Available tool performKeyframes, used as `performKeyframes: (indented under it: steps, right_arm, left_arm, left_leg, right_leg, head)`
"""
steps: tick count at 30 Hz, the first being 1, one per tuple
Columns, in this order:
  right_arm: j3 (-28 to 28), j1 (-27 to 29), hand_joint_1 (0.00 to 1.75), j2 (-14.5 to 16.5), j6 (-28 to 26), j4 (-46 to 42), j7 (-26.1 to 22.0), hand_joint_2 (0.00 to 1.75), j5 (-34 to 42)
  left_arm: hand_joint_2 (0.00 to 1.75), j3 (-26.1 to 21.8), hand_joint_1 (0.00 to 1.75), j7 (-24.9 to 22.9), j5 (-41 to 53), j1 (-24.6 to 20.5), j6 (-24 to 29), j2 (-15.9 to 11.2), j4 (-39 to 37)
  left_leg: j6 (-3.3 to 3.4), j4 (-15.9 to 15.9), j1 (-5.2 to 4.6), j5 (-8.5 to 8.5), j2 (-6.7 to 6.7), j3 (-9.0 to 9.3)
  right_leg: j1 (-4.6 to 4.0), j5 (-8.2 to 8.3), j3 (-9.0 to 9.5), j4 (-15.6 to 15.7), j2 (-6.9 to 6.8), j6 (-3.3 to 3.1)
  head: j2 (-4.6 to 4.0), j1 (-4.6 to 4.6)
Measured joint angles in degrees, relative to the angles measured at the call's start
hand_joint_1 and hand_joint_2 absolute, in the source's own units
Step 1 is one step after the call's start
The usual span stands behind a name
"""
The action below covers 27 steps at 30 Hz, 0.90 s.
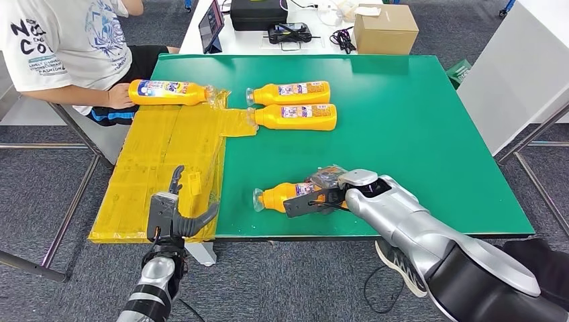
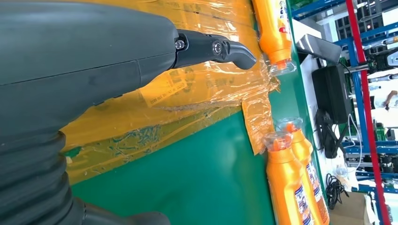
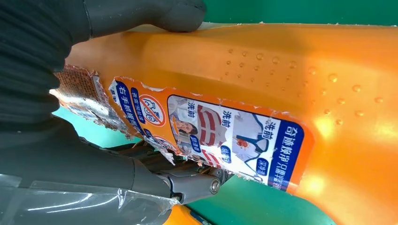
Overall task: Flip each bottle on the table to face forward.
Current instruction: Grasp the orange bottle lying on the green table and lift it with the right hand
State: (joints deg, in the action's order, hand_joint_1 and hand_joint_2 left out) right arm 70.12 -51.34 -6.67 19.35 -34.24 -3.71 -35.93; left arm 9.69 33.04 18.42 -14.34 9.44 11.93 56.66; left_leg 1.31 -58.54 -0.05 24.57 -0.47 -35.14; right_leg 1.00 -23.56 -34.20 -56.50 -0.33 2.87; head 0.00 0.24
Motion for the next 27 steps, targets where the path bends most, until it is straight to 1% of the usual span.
performKeyframes:
  steps: [2,4,7,9,10,12,15,16,19,21,23,27]
  right_arm:
    - [-0.5,0.6,1.75,0.0,-4.5,-0.1,1.1,1.75,0.3]
    - [-2.6,2.3,1.75,-0.1,-12.7,-1.3,3.6,1.75,-0.1]
    - [-9.8,7.6,1.75,-0.3,-25.8,-7.3,6.8,1.75,-3.9]
    - [-16.8,13.3,1.75,-0.1,-31.6,-14.8,7.5,1.75,-8.5]
    - [-20.5,16.3,1.75,0.2,-33.1,-19.0,7.5,1.75,-10.8]
    - [-26.9,21.1,1.75,0.8,-33.8,-26.2,7.7,1.75,-13.9]
    - [-33.1,25.0,1.75,1.7,-34.4,-32.6,6.7,1.75,-15.4]
    - [-35.1,26.3,1.75,2.1,-35.9,-34.4,5.5,1.75,-15.9]
    - [-40.8,30.8,1.75,3.8,-43.4,-41.0,0.9,1.75,-16.6]
    - [-44.2,33.9,1.75,5.1,-47.8,-46.1,-1.4,1.75,-16.3]
    - [-46.9,36.4,1.75,6.2,-50.6,-50.1,-3.0,1.75,-15.7]
    - [-48.2,37.5,1.75,6.7,-51.6,-51.9,-3.7,1.75,-15.2]
  left_arm:
    - [1.75,-0.1,0.0,-0.1,0.1,0.3,0.0,0.0,0.1]
    - [1.75,-0.2,0.0,-0.3,0.5,1.1,0.0,0.0,0.9]
    - [1.75,-0.6,0.0,-1.0,1.4,3.0,-0.2,0.0,3.2]
    - [1.75,-1.0,0.0,-1.4,2.1,4.3,-0.4,0.0,5.0]
    - [1.75,-1.2,0.0,-1.5,2.4,4.9,-0.5,0.0,5.9]
    - [1.75,-1.5,0.0,-1.7,2.7,5.8,-0.5,0.0,7.3]
    - [1.75,-1.9,0.0,-1.7,3.0,6.6,-0.8,0.2,8.5]
    - [1.75,-2.0,0.0,-1.8,3.1,6.8,-0.9,0.2,8.8]
    - [1.75,-2.2,0.0,-1.9,3.2,7.4,-1.2,0.4,9.8]
    - [1.75,-2.3,0.0,-1.9,3.0,7.8,-1.6,0.5,10.4]
    - [1.75,-2.4,0.0,-1.9,2.6,8.2,-2.1,0.7,11.0]
    - [1.75,-2.4,0.0,-2.0,2.3,8.3,-2.4,0.8,11.2]
  left_leg:
    - [0.0,0.0,0.0,0.0,-0.01,-0.01]
    - [0.0,0.0,0.0,0.0,-0.02,-0.02]
    - [0.0,0.0,0.02,0.02,-0.03,-0.05]
    - [-0.02,0.0,0.04,0.05,-0.06,-0.09]
    - [-0.03,0.0,0.05,0.06,-0.08,-0.14]
    - [-0.03,0.0,0.06,0.07,-0.1,-0.22]
    - [-0.03,0.0,0.08,0.06,-0.13,-0.26]
    - [-0.03,0.0,0.08,0.06,-0.11,-0.26]
    - [-0.02,0.0,0.04,0.05,-0.08,-0.24]
    - [-0.02,0.0,0.03,0.05,-0.11,-0.24]
    - [-0.02,0.0,0.03,0.05,-0.1,-0.25]
    - [-0.02,0.0,0.03,0.06,-0.08,-0.25]
  right_leg:
    - [0.0,0.0,0.0,0.0,0.0,0.0]
    - [0.0,0.0,0.0,0.0,-0.01,0.0]
    - [-0.01,-0.01,-0.02,0.0,-0.02,0.01]
    - [-0.03,-0.04,-0.05,0.0,-0.04,0.0]
    - [-0.04,-0.06,-0.08,0.0,-0.05,0.0]
    - [-0.04,-0.07,-0.18,0.0,-0.06,-0.02]
    - [-0.04,-0.08,-0.22,0.0,-0.09,-0.03]
    - [-0.04,-0.07,-0.21,0.0,-0.09,-0.02]
    - [-0.01,-0.04,-0.21,0.0,-0.08,-0.01]
    - [-0.01,-0.04,-0.21,0.0,-0.1,-0.01]
    - [-0.01,-0.05,-0.21,0.0,-0.1,-0.01]
    - [-0.01,-0.05,-0.22,0.0,-0.08,-0.01]
  head:
    - [0.0,-0.01]
    - [0.0,-0.01]
    - [0.0,-0.01]
    - [0.0,-0.01]
    - [0.0,-0.02]
    - [0.0,-0.04]
    - [0.0,-0.01]
    - [0.0,0.0]
    - [0.0,-0.01]
    - [0.0,-0.02]
    - [0.0,-0.02]
    - [0.0,-0.02]
